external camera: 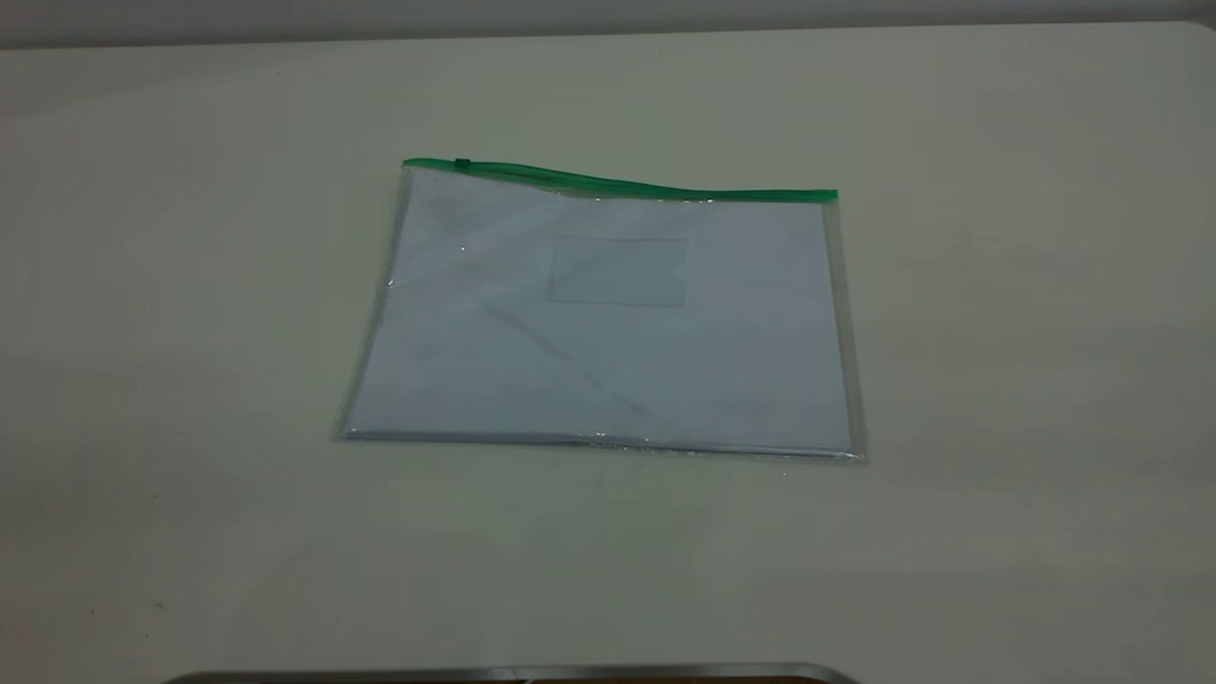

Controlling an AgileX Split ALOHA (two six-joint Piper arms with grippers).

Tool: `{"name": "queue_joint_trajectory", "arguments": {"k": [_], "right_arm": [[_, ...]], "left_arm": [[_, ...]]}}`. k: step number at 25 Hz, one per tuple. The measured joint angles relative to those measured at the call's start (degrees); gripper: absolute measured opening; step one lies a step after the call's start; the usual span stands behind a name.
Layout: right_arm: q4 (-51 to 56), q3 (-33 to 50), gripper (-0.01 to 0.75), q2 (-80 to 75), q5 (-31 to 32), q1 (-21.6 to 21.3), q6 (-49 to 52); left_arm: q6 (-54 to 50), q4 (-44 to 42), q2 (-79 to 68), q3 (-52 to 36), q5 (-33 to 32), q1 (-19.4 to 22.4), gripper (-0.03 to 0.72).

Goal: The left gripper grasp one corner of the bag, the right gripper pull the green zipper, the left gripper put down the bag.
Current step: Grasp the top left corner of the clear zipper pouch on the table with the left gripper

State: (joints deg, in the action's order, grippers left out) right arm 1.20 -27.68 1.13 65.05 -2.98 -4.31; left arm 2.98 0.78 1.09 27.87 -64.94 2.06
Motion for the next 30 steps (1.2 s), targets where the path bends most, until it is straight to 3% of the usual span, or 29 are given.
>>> {"name": "queue_joint_trajectory", "arguments": {"k": [25, 30], "right_arm": [[0.0, 0.0, 0.522, 0.0, 0.0, 0.0, 0.0], [0.1, 0.0, 0.522, 0.0, 0.0, 0.0, 0.0]], "left_arm": [[-0.1, 0.0, 0.0, 0.0, 0.0, 0.0, 0.590], [-2.1, -1.5, -7.2, 1.4, 1.9, 0.0, 0.590]]}}
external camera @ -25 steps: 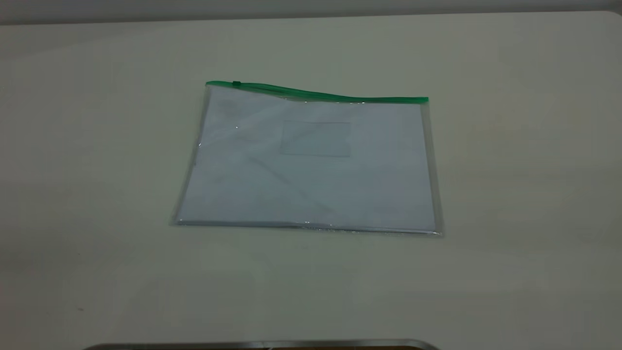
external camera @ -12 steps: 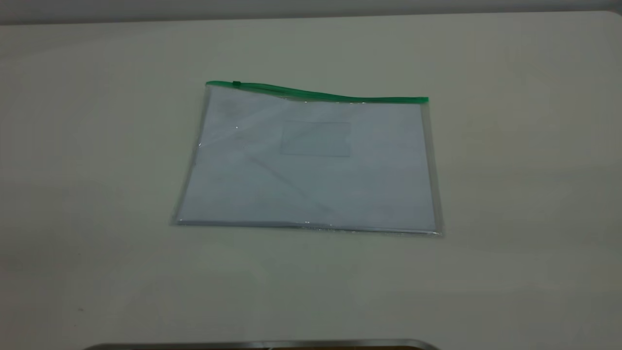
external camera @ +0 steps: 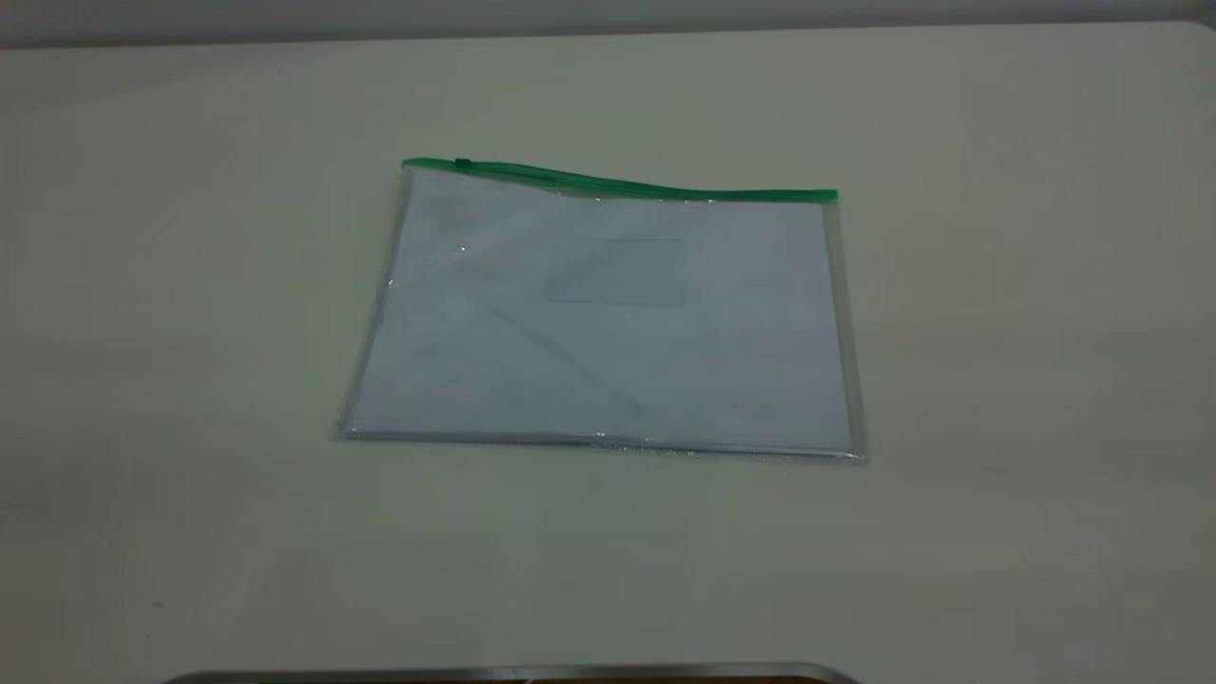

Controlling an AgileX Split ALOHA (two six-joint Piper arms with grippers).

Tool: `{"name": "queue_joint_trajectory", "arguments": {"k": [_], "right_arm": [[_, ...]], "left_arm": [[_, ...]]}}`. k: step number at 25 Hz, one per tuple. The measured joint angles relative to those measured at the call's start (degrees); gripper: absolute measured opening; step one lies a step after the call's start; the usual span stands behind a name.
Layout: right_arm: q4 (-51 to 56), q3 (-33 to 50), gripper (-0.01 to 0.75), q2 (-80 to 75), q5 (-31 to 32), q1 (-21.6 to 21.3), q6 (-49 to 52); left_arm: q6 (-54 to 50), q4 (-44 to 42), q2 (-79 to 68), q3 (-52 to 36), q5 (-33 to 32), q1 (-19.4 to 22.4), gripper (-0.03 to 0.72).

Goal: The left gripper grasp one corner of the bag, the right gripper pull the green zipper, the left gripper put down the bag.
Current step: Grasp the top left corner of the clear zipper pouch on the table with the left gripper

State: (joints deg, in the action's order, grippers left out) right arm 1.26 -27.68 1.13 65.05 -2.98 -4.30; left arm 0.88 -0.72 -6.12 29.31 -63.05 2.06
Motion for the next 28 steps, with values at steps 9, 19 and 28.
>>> {"name": "queue_joint_trajectory", "arguments": {"k": [9, 19, 28], "right_arm": [[1.8, 0.0, 0.522, 0.0, 0.0, 0.0, 0.2], [1.8, 0.0, 0.522, 0.0, 0.0, 0.0, 0.2], [0.2, 0.0, 0.522, -0.4, 0.0, 0.0, 0.2]], "left_arm": [[0.8, 6.2, -32.1, 10.4, 11.7, 0.0, 0.590], [20.6, 27.0, -64.8, 16.1, 28.0, 0.0, 0.590], [51.2, 54.7, -93.2, 25.8, 34.8, 0.0, 0.590]]}}
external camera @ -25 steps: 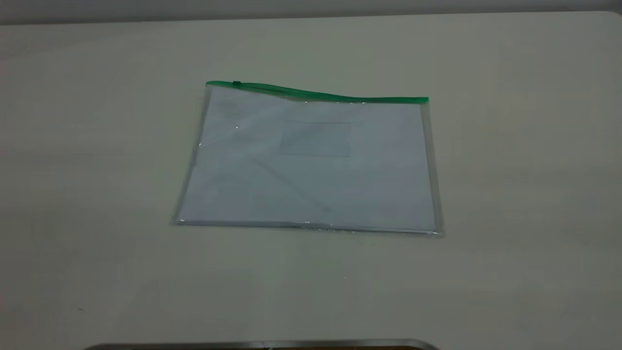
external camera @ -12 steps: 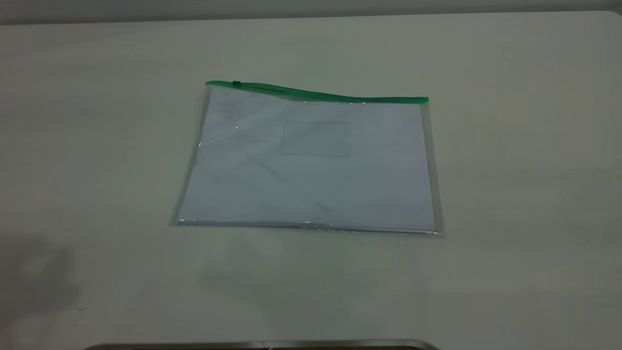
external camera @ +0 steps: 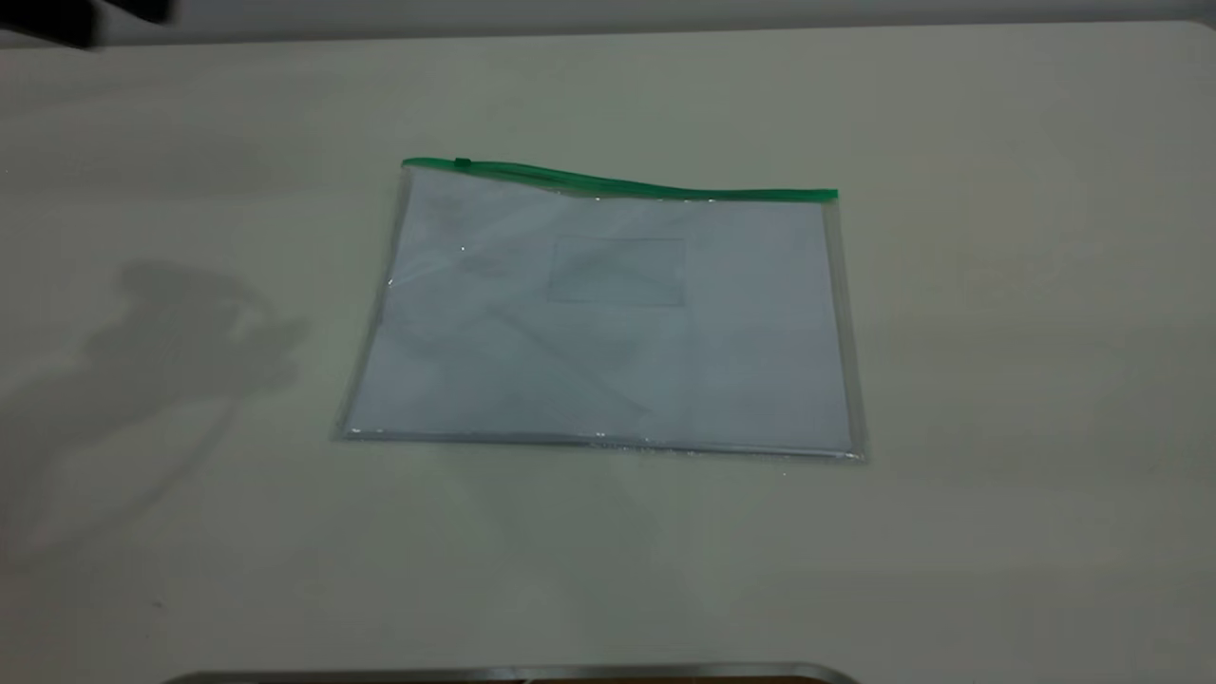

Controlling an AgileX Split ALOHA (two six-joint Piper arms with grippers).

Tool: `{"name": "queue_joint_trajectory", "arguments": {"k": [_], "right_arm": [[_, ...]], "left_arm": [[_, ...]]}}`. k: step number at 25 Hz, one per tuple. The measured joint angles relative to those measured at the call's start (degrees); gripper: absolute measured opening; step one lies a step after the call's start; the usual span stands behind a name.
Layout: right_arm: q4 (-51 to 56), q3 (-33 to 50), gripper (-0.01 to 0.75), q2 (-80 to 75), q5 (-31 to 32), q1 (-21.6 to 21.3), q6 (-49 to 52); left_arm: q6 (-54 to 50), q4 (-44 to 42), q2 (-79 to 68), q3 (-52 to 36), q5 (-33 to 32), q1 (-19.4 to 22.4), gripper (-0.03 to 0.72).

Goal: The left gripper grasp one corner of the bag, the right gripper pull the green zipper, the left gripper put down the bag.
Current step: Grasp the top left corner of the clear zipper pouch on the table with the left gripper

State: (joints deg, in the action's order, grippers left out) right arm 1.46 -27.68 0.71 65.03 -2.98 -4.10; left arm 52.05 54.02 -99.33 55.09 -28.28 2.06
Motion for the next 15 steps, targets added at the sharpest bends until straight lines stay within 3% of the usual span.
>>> {"name": "queue_joint_trajectory", "arguments": {"k": [4, 8, 15], "right_arm": [[-0.5, 0.0, 0.522, -3.0, -0.3, 0.0, 0.0], [-0.8, -1.6, 0.522, -8.6, -1.8, 0.0, 0.0], [-0.9, -2.8, 0.522, -20.2, -11.1, 0.0, -0.1]], "left_arm": [[9.2, 7.8, -10.8, 6.3, -2.3, 0.0, 0.590], [11.1, 9.1, -19.7, 12.5, -2.8, 0.0, 0.590], [13.7, 9.2, -33.0, 22.5, -7.1, 0.0, 0.590]]}}
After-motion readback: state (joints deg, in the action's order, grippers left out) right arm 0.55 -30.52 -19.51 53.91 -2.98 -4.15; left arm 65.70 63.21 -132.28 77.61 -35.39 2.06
